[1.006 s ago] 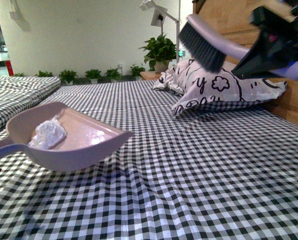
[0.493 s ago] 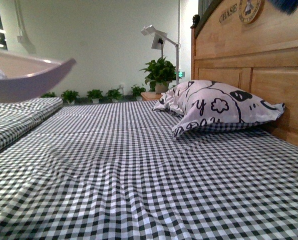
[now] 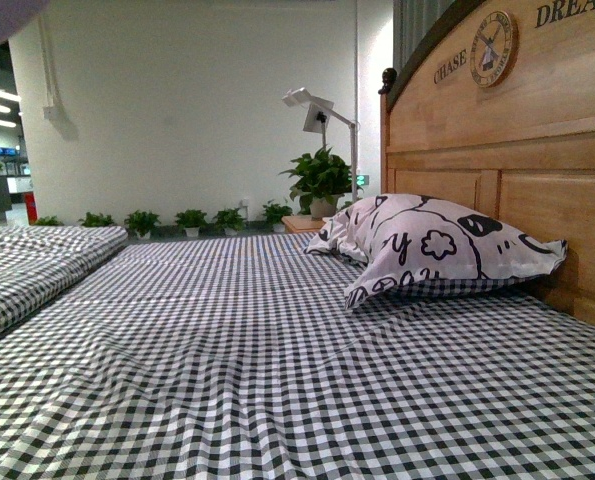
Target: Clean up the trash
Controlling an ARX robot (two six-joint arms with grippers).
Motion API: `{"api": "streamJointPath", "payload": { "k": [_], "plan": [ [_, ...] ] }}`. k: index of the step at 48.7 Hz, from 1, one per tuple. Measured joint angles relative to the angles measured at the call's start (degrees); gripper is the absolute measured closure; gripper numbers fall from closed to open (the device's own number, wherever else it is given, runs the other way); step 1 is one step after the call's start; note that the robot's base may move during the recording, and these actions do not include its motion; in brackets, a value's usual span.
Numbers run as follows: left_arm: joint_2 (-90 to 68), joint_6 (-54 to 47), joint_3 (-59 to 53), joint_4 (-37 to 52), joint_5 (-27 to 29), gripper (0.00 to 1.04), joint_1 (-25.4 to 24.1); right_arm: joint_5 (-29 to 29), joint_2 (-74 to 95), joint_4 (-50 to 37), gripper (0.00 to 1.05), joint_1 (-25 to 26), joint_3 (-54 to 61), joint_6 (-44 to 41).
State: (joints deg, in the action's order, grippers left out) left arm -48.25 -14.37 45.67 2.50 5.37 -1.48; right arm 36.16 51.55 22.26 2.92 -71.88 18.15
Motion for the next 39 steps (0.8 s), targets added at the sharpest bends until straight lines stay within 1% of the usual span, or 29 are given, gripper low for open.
{"api": "streamJointPath", "payload": {
  "k": [5,11,19,24,30,39],
  "plan": [
    [6.2,2.7,-2.7,-2.1,5.2,0.8,1.9,0.2,-3.2,1.4,0.86,-0.1,0.6,0.4],
    [10.4,5.0,-4.9,-3.6,9.1,0.8,4.1,-1.0,-5.2,2.6,0.86,-1.5,1.8,0.7],
    [14.7,7.7,-7.0,-6.4,11.5,0.8,7.3,-3.2,-7.2,3.2,0.86,-3.4,2.4,1.7],
    [16.4,8.5,-8.4,-7.1,13.2,0.8,8.7,-4.2,-7.9,3.3,0.86,-3.3,2.8,2.1],
    [17.3,9.6,-9.3,-7.4,14.1,0.8,10.4,-7.9,-8.5,4.1,0.86,-2.8,2.8,1.6],
    [17.4,9.8,-9.4,-7.5,14.2,0.8,10.7,-8.1,-8.4,4.1,0.86,-2.8,2.8,1.6]
  ]
}}
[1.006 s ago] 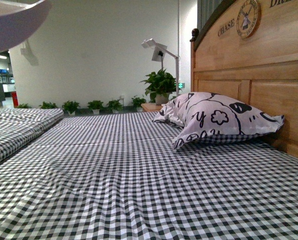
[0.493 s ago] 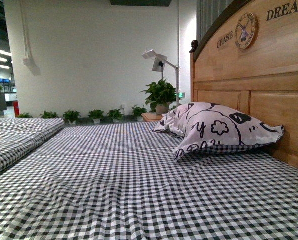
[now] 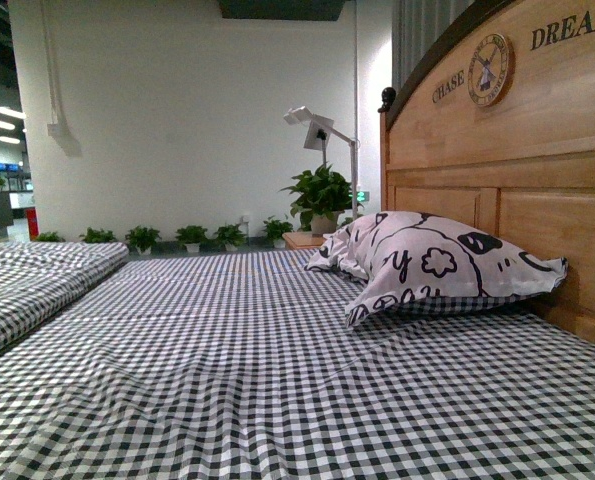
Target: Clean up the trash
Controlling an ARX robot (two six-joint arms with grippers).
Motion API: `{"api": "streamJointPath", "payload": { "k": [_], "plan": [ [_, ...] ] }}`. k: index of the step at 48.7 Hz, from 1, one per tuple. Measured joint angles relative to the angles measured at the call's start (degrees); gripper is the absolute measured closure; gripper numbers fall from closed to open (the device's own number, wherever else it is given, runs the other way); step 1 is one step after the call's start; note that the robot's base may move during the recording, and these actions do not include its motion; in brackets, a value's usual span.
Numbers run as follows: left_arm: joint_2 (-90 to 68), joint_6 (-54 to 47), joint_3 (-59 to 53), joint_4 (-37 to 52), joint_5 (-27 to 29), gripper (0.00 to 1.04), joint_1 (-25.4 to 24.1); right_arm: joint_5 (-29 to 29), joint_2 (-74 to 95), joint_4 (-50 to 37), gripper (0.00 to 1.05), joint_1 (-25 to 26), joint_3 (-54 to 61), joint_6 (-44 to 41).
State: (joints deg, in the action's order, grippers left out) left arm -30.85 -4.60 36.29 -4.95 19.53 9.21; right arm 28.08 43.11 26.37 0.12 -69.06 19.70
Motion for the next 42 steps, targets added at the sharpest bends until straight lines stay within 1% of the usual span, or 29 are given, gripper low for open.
{"api": "streamJointPath", "payload": {
  "k": [42],
  "plan": [
    [0.0,0.0,0.0,0.0,0.0,0.8,0.0,0.0,0.0,0.0,0.86,0.0,0.0,0.0]
  ]
}}
